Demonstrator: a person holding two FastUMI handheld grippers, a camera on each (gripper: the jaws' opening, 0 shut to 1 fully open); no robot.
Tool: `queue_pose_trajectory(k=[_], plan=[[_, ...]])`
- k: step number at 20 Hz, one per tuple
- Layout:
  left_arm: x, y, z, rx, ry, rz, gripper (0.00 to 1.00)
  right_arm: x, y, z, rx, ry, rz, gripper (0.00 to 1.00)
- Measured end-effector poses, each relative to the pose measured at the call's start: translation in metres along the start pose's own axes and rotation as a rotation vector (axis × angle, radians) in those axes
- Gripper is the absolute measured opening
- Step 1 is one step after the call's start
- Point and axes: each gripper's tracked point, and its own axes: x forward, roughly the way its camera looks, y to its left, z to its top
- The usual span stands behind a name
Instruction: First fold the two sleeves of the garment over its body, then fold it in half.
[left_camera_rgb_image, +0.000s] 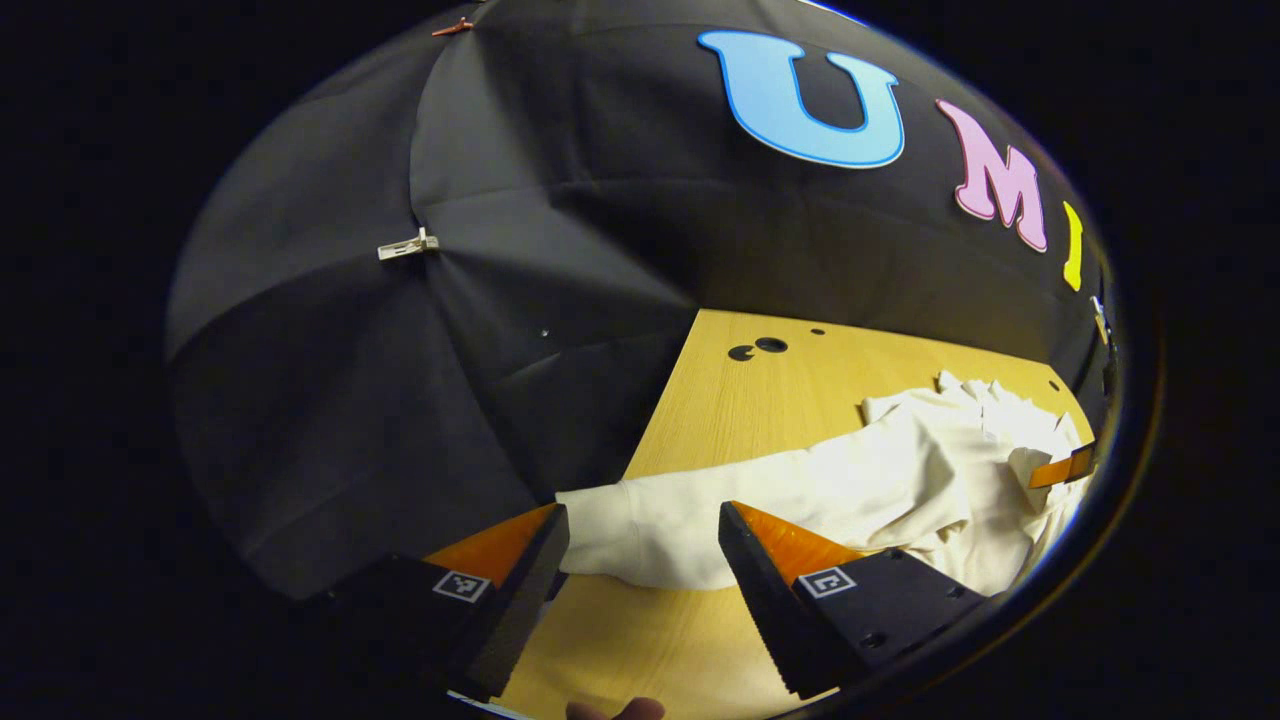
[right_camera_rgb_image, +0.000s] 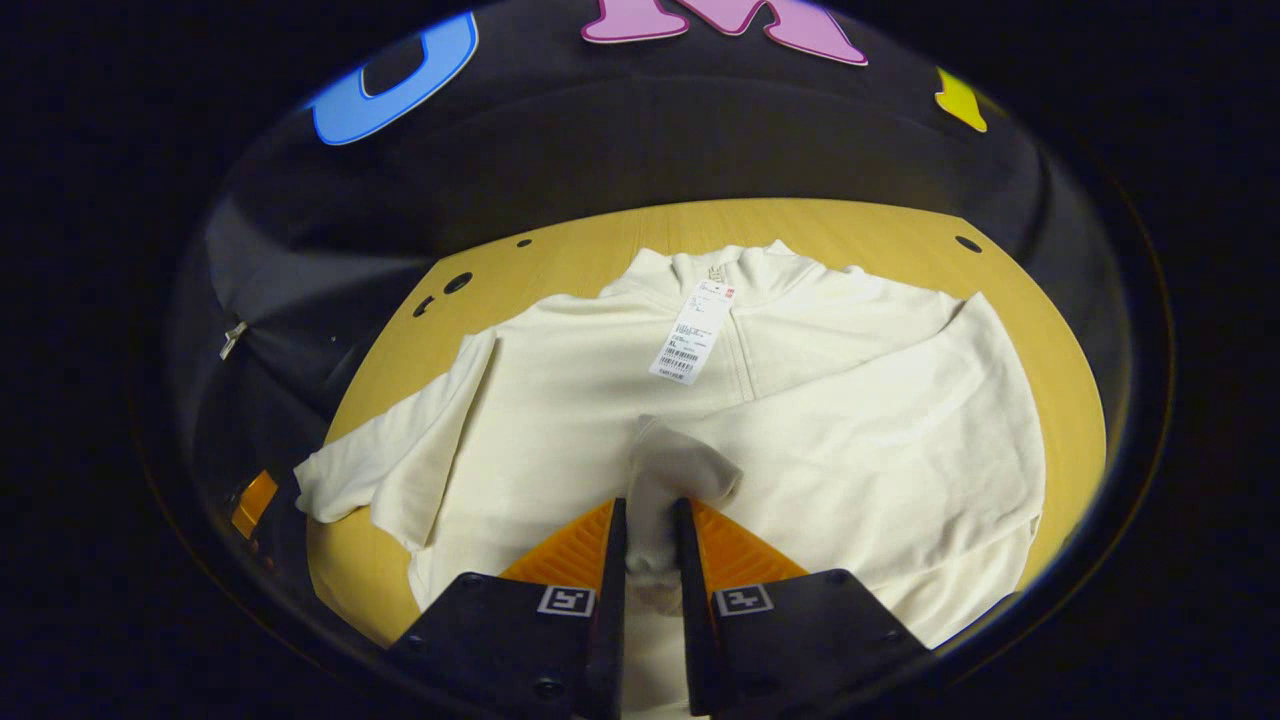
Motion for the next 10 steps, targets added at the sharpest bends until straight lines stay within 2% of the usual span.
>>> queue_pose_trajectory(k=[1,3,4,6,10], plan=[[0.005,0.001,-0.004,0.006,0.010,0.002,0.99,0.002,0.006,-0.005,0.005,0.014,0.015,0.32],[0.014,0.002,-0.009,0.008,0.028,0.001,0.96,0.002,0.018,-0.007,0.012,0.020,0.057,0.41],[0.018,0.003,-0.011,0.007,0.035,0.002,0.96,0.001,0.023,-0.007,0.012,0.018,0.073,0.60],[0.026,0.002,-0.014,0.009,0.048,0.003,0.96,-0.004,0.029,-0.006,0.031,0.019,0.093,0.77],[0.029,0.003,-0.023,0.008,0.100,0.013,0.96,-0.024,0.042,0.006,0.074,-0.020,0.157,0.80]])
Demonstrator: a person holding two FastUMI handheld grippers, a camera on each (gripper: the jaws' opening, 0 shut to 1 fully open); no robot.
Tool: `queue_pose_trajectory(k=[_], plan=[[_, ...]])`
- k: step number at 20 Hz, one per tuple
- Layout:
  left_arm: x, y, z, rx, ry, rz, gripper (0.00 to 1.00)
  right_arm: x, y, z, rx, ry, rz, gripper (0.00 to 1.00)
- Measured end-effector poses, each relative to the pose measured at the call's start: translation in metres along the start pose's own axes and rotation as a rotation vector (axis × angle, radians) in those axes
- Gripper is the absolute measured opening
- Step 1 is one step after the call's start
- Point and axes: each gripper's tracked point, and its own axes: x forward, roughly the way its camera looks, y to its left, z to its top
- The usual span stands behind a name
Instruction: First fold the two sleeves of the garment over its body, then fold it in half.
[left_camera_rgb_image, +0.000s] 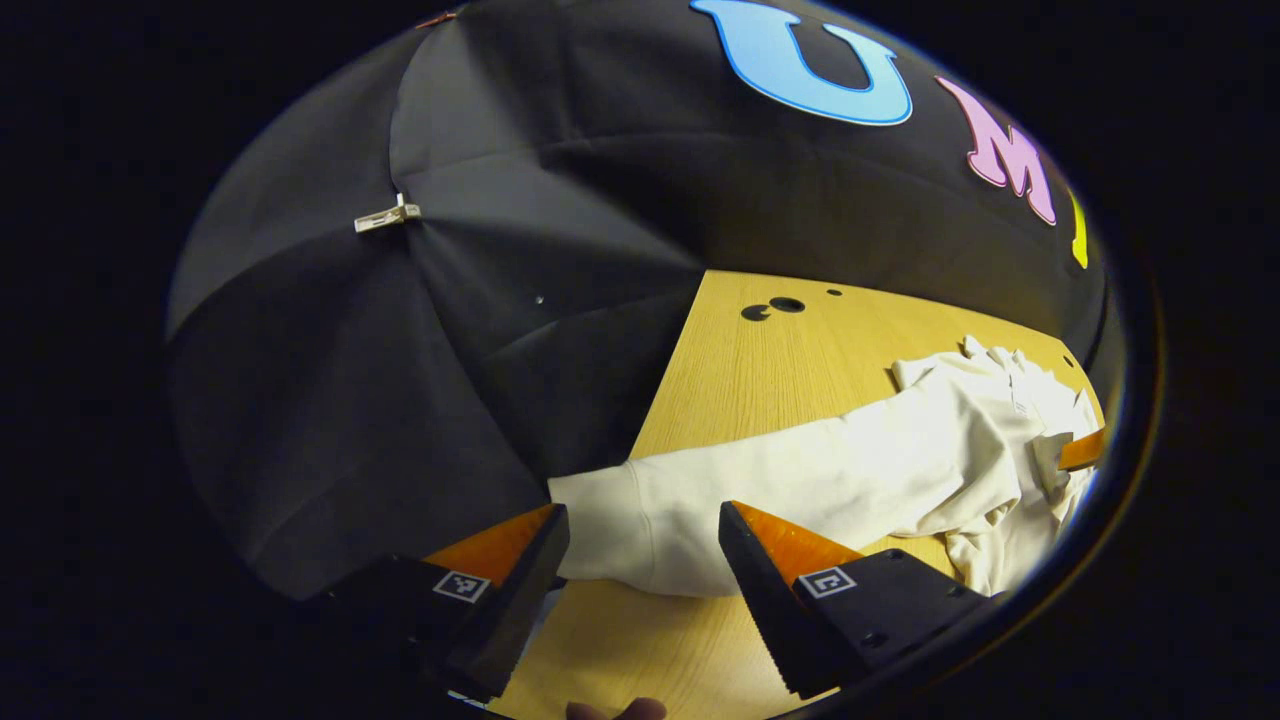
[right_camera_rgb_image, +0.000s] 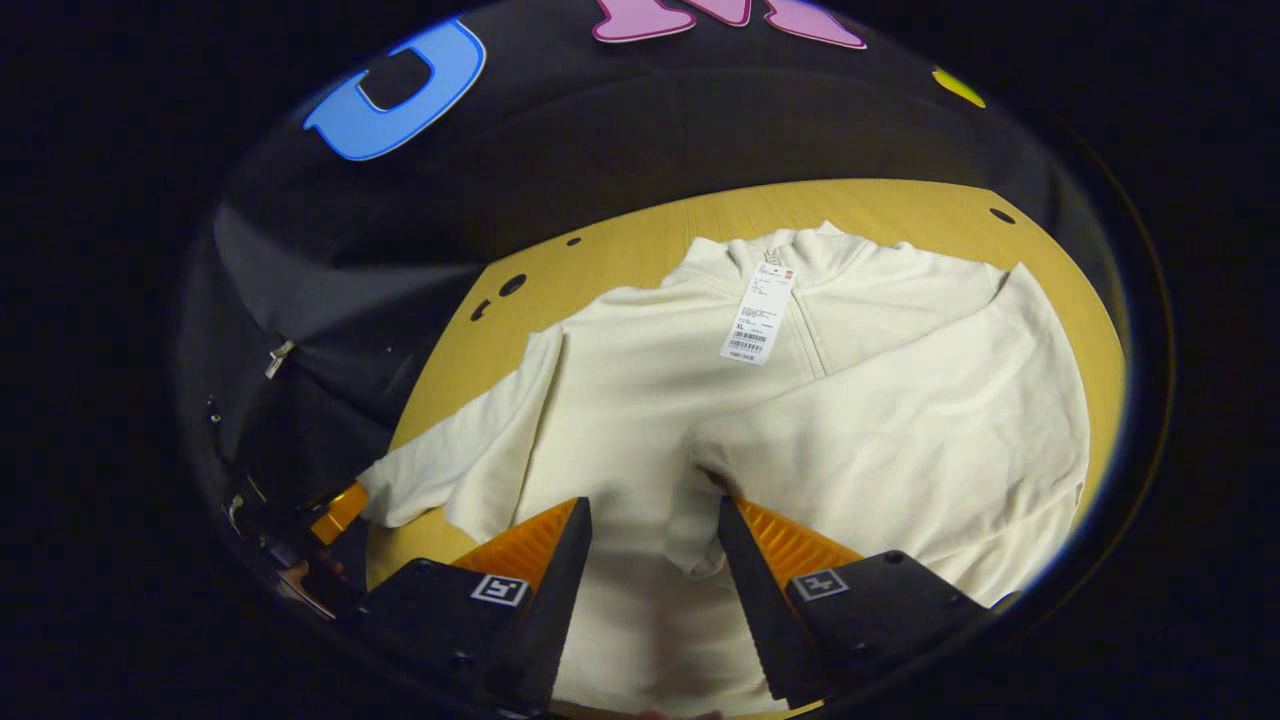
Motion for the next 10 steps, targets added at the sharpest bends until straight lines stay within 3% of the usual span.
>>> queue_pose_trajectory(k=[1,2,4,7,10], plan=[[0.003,0.000,-0.003,-0.001,0.009,0.002,0.96,-0.004,0.002,0.001,0.004,-0.006,0.005,0.70],[0.005,0.002,-0.005,0.002,0.015,0.009,0.96,-0.008,0.005,0.001,0.009,-0.008,0.012,0.88],[0.014,0.005,-0.011,0.005,0.031,0.013,0.96,-0.017,0.015,0.000,0.013,-0.008,0.052,0.89],[0.020,0.004,-0.019,0.001,0.063,0.006,0.96,-0.038,0.044,-0.003,0.021,0.010,0.184,0.89],[0.026,0.003,-0.021,0.007,0.077,0.007,0.96,-0.065,0.045,0.004,0.020,-0.020,0.216,0.89]])
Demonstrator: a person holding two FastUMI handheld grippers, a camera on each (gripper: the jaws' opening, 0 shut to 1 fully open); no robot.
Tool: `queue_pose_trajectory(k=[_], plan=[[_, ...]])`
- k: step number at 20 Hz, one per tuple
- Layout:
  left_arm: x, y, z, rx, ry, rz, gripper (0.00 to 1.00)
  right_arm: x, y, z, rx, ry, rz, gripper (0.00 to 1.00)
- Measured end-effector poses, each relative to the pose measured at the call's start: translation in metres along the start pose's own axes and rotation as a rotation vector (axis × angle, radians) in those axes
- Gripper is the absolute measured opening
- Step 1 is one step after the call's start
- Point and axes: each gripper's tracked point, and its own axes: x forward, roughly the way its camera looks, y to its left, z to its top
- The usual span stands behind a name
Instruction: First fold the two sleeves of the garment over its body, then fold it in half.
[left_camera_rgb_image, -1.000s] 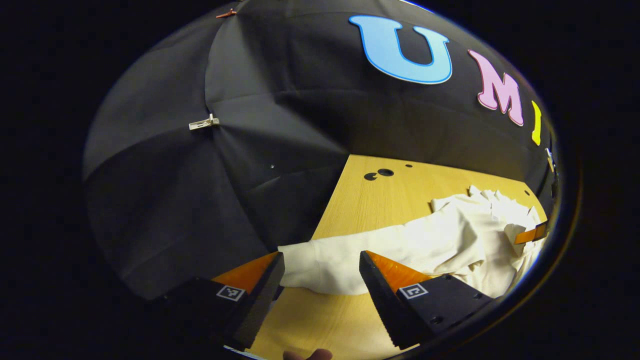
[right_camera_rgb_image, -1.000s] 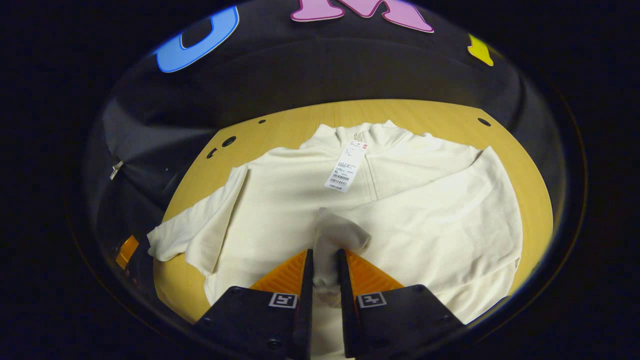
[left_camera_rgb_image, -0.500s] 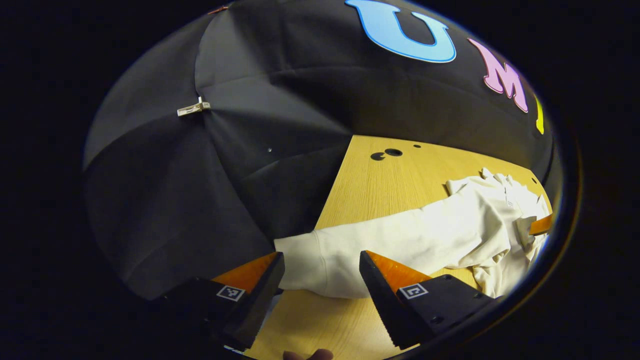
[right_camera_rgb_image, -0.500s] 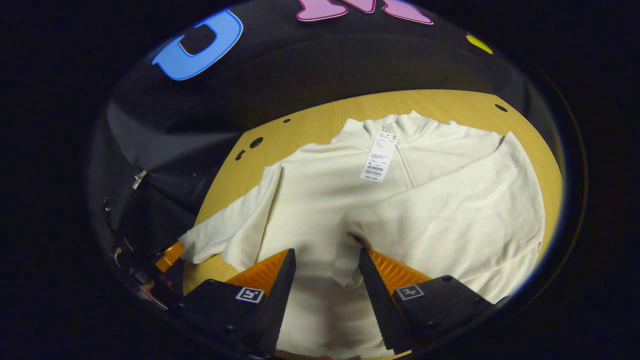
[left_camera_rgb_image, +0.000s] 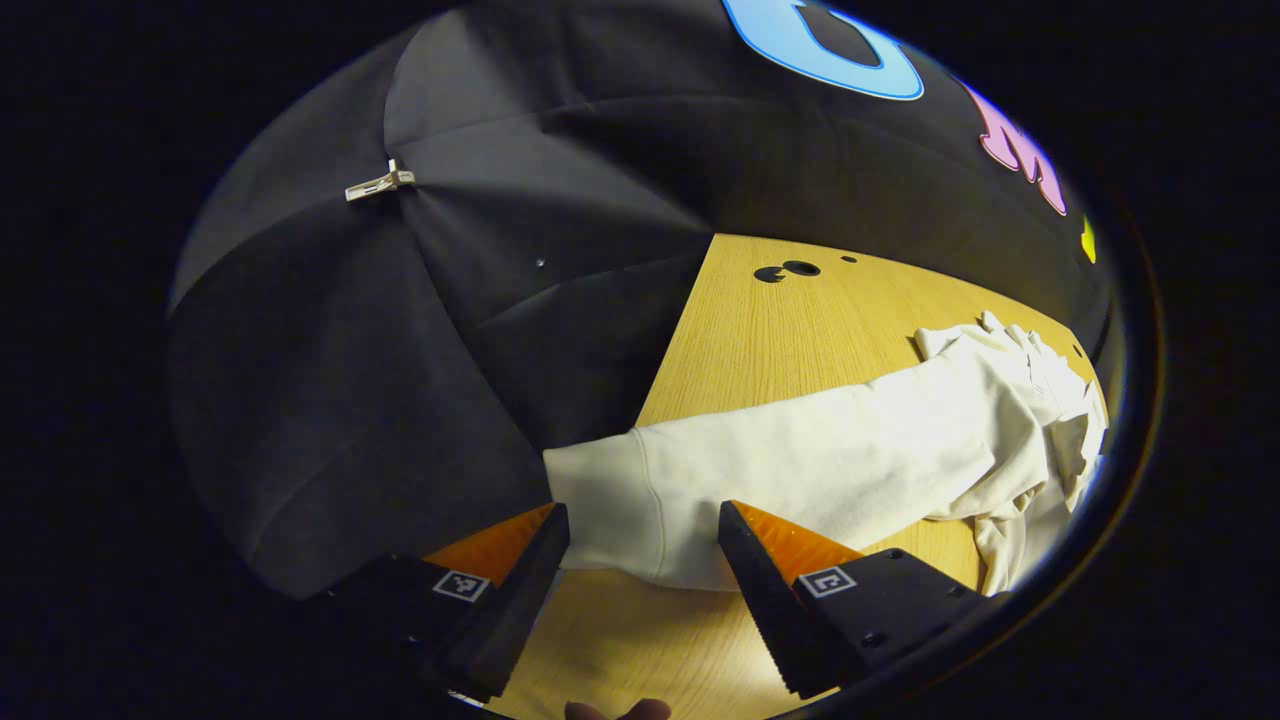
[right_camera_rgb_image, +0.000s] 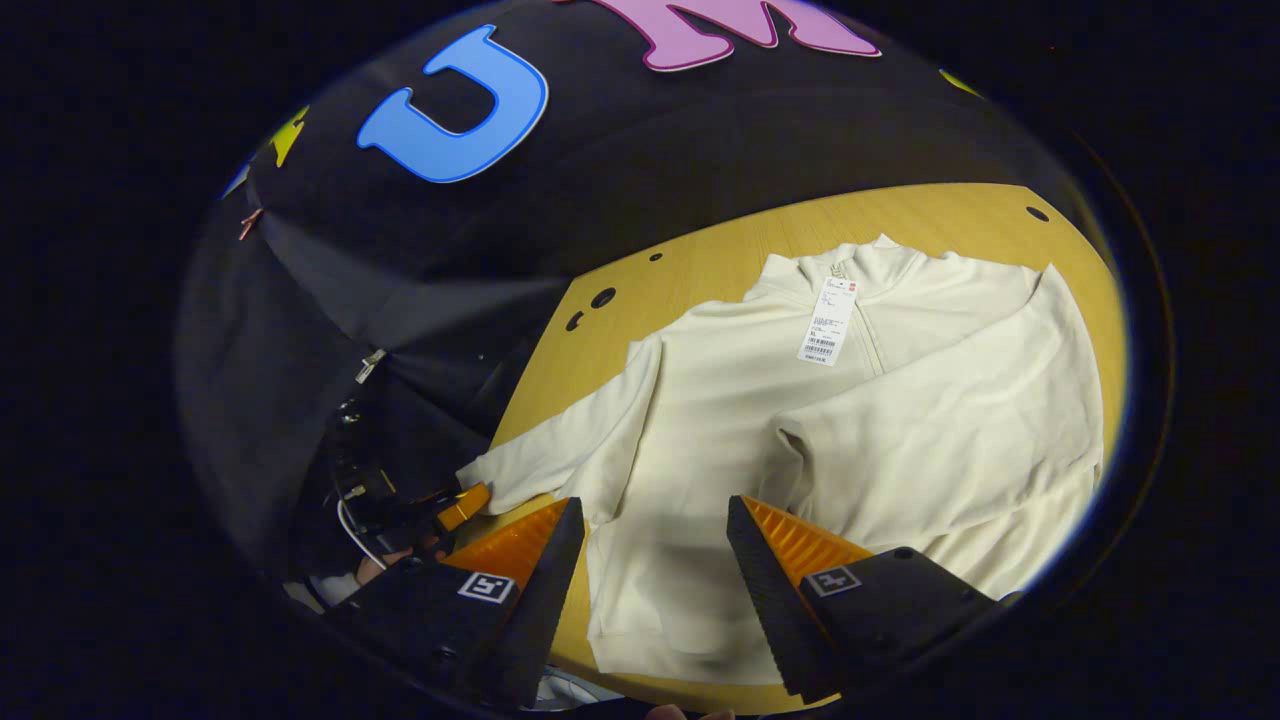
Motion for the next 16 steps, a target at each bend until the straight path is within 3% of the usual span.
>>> queue_pose_trajectory(k=[4,7,10,14,16], plan=[[0.009,-0.002,-0.001,0.022,0.006,-0.001,0.99,-0.043,-0.012,0.017,0.008,-0.078,-0.032,0.89],[0.012,-0.006,-0.003,0.023,0.019,-0.029,0.96,-0.076,-0.029,0.027,0.019,-0.133,-0.076,0.89],[0.015,-0.012,-0.004,0.015,0.029,-0.064,0.84,-0.106,-0.044,0.035,0.044,-0.185,-0.118,0.89],[0.018,-0.010,0.002,0.031,0.016,-0.021,0.22,-0.135,-0.064,0.037,0.063,-0.230,-0.161,0.89],[0.018,-0.012,0.006,0.055,0.020,-0.022,0.12,-0.145,-0.073,0.034,0.060,-0.238,-0.180,0.89]])
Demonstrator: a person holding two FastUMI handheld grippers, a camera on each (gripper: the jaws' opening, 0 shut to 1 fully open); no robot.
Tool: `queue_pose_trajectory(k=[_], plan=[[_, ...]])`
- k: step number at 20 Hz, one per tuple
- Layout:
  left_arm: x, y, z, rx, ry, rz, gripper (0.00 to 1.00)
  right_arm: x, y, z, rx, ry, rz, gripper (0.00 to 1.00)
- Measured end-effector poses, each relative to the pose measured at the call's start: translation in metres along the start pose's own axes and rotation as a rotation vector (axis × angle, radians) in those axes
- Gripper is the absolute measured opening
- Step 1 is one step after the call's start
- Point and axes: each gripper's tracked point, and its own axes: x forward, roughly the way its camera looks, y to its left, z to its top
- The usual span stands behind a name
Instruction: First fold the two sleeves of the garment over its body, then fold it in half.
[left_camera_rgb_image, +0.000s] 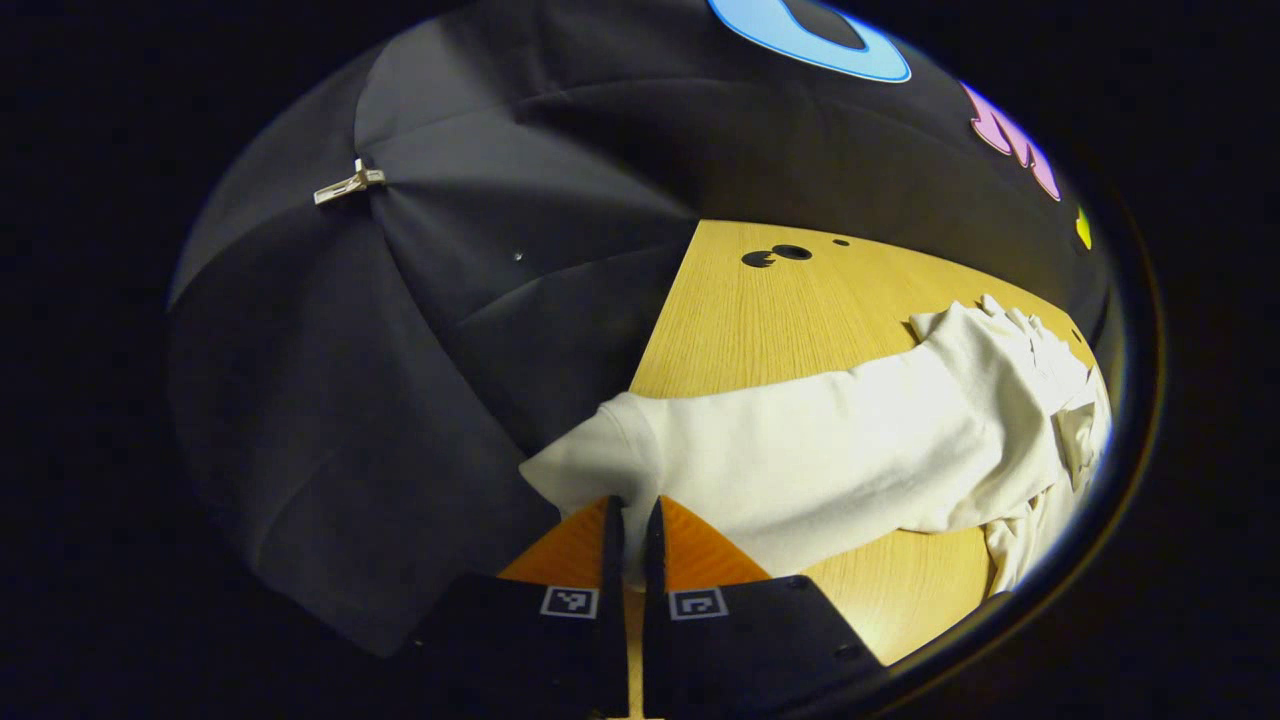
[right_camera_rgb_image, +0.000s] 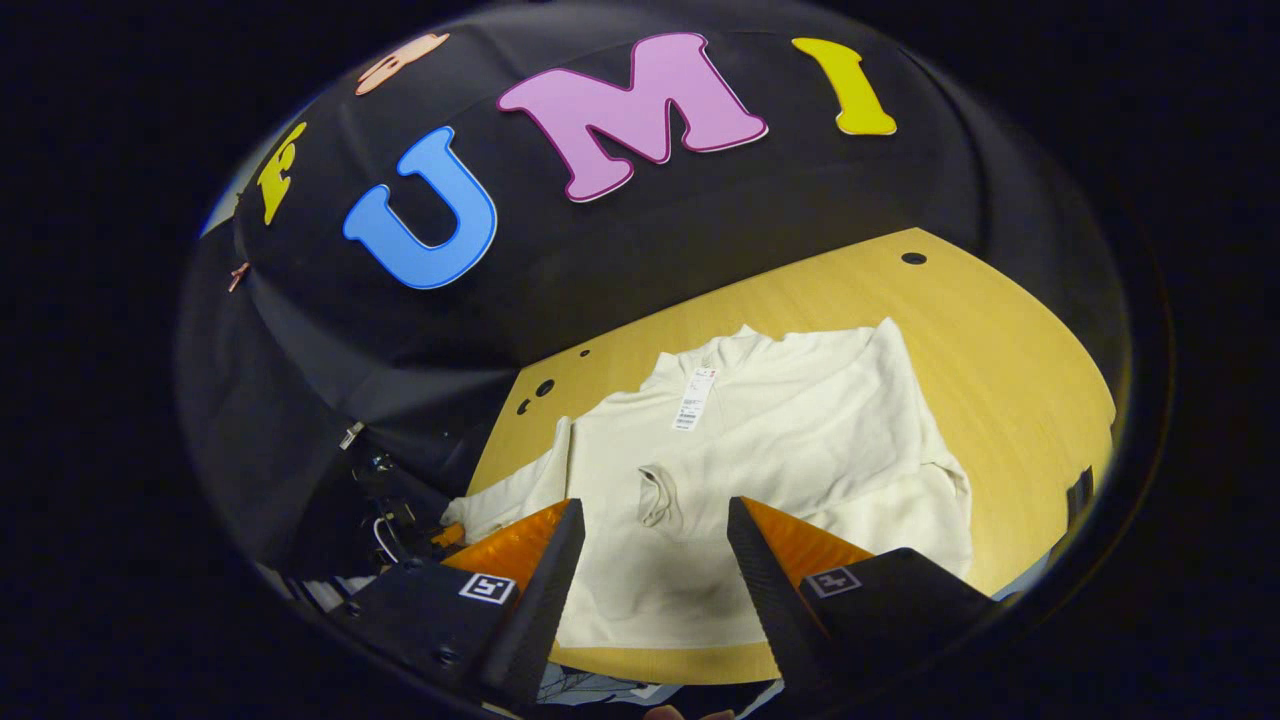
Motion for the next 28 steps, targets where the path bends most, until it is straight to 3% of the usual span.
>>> queue_pose_trajectory(k=[5,15,28], plan=[[-0.013,-0.009,0.003,-0.003,-0.001,-0.016,0.07,-0.009,-0.010,-0.008,0.009,0.005,-0.015,0.89],[-0.080,-0.076,0.065,-0.055,-0.177,-0.144,0.06,-0.012,-0.018,-0.003,0.016,0.009,0.001,0.89],[-0.171,-0.249,0.138,-0.050,-0.322,-0.360,0.06,-0.016,-0.086,0.029,0.075,0.007,-0.005,0.89]])
